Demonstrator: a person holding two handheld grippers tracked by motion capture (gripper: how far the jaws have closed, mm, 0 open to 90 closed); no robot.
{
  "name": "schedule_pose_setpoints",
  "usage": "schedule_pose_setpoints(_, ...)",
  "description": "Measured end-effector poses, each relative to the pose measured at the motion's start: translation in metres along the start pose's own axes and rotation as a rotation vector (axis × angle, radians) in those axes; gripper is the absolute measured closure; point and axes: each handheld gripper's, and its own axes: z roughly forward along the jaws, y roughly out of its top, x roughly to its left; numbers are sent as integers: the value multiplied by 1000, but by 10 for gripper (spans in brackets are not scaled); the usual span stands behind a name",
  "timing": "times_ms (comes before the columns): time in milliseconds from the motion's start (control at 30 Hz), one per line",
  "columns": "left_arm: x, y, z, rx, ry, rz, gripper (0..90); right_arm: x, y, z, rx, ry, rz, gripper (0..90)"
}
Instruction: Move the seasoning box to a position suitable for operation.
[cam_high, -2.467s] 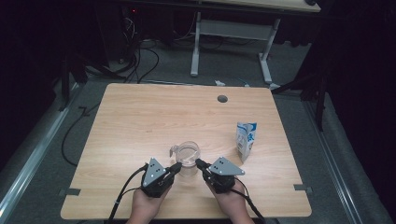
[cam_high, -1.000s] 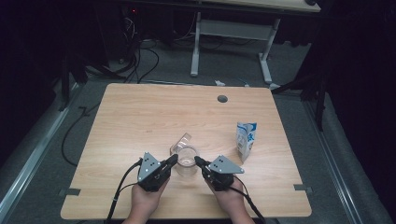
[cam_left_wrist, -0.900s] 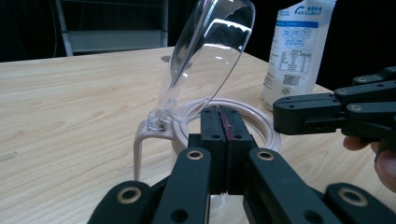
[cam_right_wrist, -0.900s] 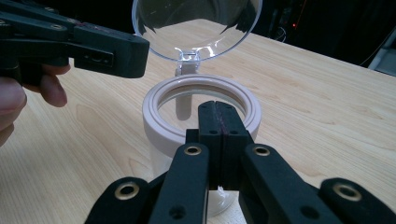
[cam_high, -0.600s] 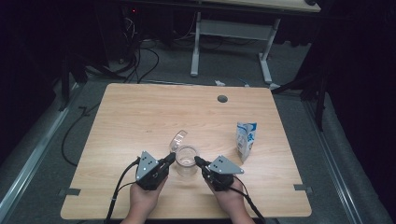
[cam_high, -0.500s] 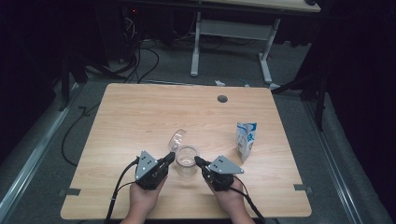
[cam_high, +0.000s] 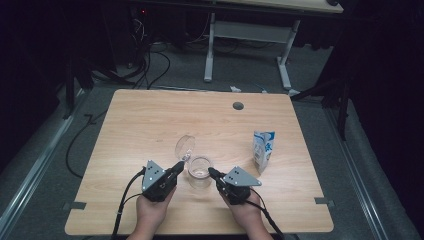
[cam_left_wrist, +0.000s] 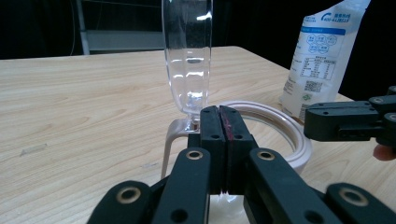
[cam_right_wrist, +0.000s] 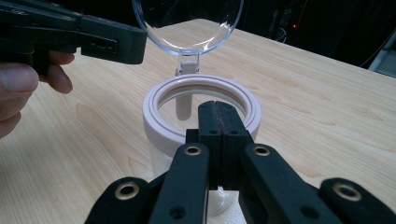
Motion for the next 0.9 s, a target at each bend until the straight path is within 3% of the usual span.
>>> schedule_pose_setpoints(600, 12, -1, -4, 7, 27, 6, 876, 0, 0, 0, -3, 1, -2, 900)
schedule_pose_setpoints(900, 41, -3, -14, 83, 87, 27, 766, -8, 2, -7, 7, -15, 20, 811)
